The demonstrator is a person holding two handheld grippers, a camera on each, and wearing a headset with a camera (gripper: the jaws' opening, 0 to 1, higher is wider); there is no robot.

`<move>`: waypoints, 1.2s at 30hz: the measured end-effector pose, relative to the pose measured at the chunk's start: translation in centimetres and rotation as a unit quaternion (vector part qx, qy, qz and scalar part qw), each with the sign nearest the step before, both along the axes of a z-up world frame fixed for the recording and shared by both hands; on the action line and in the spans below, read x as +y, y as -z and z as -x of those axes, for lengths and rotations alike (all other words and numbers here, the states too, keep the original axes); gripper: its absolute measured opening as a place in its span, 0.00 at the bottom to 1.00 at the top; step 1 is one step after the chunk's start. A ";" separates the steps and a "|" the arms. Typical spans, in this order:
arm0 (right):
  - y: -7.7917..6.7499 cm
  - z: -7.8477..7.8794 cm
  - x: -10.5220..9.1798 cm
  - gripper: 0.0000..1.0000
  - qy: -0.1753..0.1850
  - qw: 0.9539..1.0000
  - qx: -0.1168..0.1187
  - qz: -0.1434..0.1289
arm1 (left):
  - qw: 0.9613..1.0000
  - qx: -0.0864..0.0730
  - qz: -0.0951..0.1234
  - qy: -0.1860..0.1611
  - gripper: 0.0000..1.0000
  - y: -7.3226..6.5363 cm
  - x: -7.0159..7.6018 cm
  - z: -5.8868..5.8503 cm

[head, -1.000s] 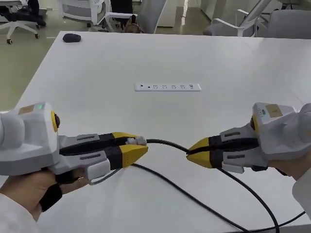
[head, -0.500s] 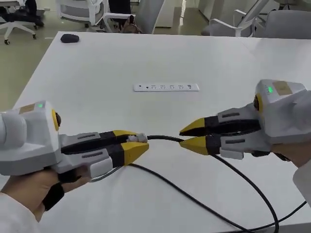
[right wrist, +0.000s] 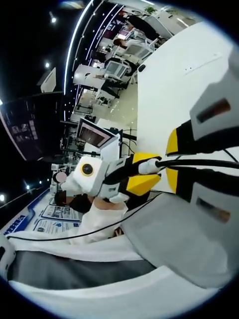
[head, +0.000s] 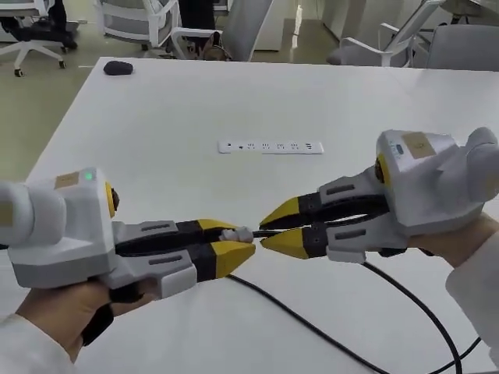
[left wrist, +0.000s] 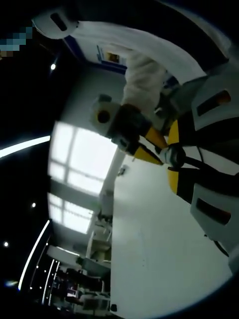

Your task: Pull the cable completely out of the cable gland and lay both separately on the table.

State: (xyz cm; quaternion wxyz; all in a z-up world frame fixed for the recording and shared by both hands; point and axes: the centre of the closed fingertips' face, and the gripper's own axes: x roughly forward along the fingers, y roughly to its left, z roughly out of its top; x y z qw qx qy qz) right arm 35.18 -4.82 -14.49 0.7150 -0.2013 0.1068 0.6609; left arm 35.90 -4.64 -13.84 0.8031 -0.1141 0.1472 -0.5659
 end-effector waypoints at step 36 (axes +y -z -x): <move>2.9 -1.1 -4.2 0.03 0.047 0.999 0.019 0.012 | 1.000 0.003 -0.019 -0.004 0.17 0.8 0.9 -0.2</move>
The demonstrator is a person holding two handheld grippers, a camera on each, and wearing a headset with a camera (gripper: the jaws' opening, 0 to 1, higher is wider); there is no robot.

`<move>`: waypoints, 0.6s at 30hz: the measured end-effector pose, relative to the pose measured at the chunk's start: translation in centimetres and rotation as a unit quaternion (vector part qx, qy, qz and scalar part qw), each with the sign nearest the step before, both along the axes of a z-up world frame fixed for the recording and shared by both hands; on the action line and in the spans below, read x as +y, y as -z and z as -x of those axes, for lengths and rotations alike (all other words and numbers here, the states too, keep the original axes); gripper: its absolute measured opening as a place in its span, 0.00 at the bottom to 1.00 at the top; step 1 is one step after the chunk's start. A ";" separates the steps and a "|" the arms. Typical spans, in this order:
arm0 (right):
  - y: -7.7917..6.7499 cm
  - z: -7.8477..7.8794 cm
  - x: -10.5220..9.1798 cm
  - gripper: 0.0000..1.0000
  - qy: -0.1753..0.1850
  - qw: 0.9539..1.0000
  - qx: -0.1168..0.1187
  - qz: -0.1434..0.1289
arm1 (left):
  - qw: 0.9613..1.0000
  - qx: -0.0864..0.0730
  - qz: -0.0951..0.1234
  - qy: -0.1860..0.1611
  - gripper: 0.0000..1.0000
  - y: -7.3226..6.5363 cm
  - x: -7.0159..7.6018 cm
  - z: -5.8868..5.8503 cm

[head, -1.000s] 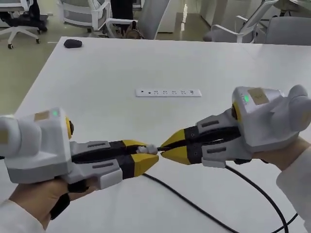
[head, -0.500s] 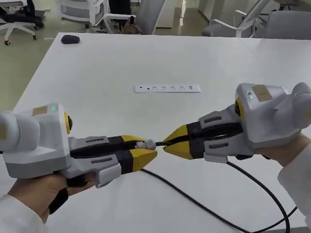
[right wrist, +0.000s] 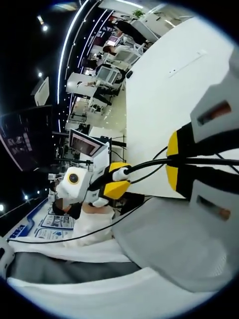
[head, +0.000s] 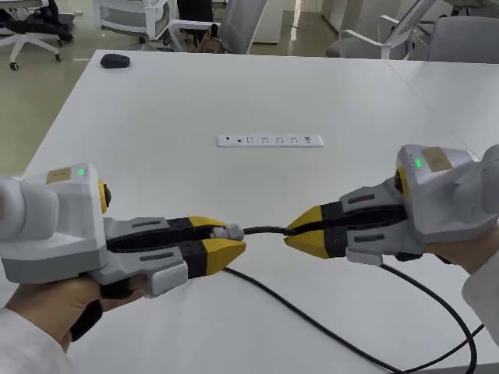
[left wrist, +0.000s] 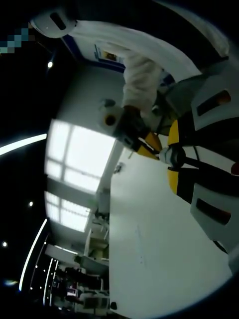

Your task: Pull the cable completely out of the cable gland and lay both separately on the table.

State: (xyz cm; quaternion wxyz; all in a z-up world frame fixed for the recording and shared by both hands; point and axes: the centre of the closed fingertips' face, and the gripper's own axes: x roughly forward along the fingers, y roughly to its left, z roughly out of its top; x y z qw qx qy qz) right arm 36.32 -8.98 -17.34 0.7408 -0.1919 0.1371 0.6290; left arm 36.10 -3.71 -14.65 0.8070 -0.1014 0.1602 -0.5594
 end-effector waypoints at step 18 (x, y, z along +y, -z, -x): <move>3.5 -1.0 -3.2 0.03 0.043 0.998 0.025 0.035 | 1.000 0.005 -0.006 -0.011 0.17 0.2 0.8 0.0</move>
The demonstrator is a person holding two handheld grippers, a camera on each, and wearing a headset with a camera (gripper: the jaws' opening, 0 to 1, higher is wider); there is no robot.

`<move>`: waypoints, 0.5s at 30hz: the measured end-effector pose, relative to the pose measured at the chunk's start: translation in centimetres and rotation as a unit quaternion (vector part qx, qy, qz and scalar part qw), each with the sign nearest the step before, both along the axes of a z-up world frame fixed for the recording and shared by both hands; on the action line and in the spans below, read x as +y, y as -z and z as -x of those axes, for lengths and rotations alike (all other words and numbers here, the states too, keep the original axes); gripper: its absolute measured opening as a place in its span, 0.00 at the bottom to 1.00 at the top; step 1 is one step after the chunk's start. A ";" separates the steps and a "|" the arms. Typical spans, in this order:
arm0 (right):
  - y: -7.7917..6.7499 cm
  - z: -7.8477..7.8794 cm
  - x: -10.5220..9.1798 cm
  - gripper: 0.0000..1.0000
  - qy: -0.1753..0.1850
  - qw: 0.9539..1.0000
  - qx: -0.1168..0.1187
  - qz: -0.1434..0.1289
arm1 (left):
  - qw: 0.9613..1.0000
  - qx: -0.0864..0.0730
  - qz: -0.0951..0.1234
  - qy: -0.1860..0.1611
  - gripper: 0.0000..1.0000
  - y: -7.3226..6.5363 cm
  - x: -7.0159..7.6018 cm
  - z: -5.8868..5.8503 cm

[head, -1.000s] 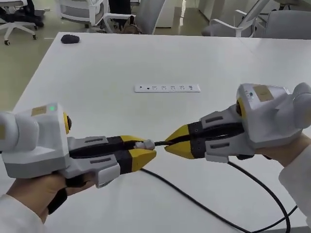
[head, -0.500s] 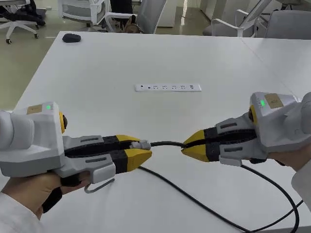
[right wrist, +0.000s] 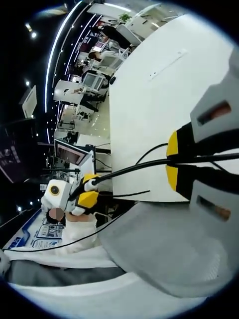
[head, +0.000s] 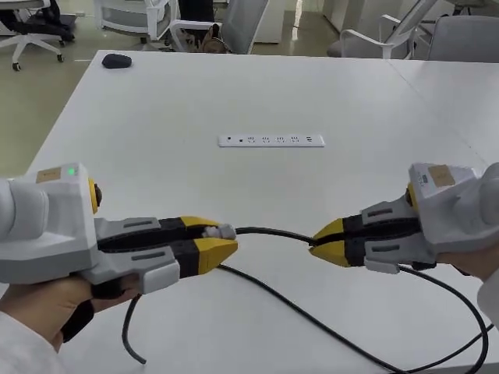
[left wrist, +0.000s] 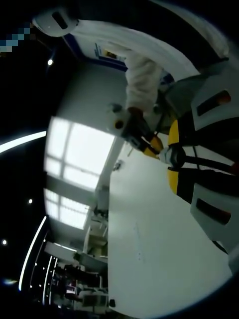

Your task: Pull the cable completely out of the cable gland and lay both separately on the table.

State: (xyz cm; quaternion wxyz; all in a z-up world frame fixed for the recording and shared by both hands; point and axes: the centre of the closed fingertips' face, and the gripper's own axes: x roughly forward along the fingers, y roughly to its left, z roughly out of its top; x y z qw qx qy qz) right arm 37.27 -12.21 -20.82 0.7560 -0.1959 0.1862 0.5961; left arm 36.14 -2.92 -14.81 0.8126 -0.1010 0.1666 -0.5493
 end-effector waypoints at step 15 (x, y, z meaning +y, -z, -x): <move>0.3 0.0 -0.2 0.04 0.011 1.000 0.003 0.006 | 1.000 -0.007 -0.017 0.006 0.17 0.0 -0.2 0.2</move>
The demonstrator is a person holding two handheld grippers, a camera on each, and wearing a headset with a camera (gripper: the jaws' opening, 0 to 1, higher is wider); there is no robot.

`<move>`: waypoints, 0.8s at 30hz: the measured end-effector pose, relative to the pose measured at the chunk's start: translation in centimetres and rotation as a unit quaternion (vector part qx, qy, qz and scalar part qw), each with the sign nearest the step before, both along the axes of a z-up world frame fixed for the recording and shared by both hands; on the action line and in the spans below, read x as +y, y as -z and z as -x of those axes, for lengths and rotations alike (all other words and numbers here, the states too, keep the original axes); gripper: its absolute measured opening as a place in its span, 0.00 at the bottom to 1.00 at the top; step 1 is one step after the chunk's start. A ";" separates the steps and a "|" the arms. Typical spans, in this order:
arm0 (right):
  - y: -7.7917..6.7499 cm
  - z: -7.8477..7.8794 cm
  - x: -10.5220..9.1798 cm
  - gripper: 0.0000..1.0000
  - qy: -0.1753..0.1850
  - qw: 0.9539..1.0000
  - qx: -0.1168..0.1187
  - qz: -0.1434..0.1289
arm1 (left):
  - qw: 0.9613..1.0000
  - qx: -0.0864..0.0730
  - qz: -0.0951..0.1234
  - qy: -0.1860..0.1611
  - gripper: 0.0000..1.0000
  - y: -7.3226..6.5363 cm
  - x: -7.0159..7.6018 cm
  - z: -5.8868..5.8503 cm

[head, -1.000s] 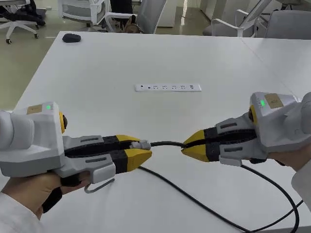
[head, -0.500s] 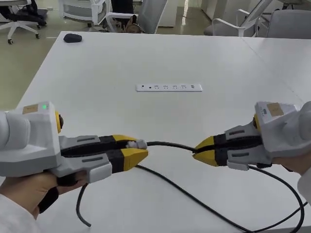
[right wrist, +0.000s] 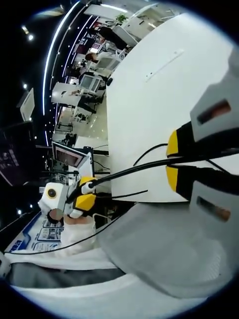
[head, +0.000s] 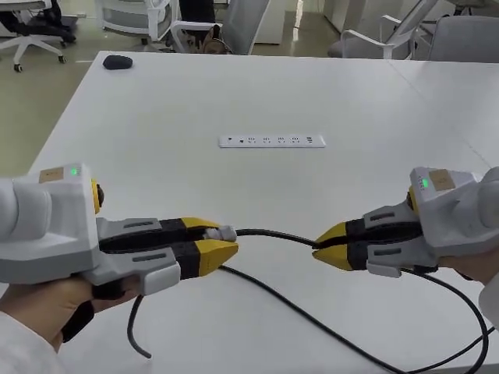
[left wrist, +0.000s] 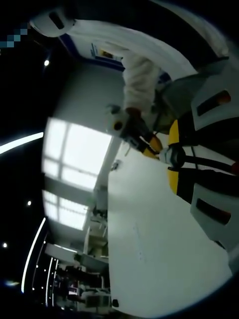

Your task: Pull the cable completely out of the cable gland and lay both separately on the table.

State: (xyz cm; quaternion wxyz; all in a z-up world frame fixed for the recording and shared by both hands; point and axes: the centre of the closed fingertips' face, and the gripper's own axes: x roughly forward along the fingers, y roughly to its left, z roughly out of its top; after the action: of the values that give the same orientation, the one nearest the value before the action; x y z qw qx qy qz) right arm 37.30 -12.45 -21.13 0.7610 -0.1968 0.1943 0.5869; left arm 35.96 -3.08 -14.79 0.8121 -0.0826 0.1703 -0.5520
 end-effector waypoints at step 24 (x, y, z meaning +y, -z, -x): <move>-6.9 1.0 5.7 0.18 -0.066 0.992 -0.100 -0.031 | 0.999 -0.016 -0.014 0.039 0.17 -0.4 -2.1 0.5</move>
State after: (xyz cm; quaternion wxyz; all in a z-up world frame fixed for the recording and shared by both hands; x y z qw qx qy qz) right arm 36.27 -6.71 -14.21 0.7421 -0.2432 0.0853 0.6187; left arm 35.49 -5.22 -14.38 0.7934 -0.0560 0.1679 -0.5825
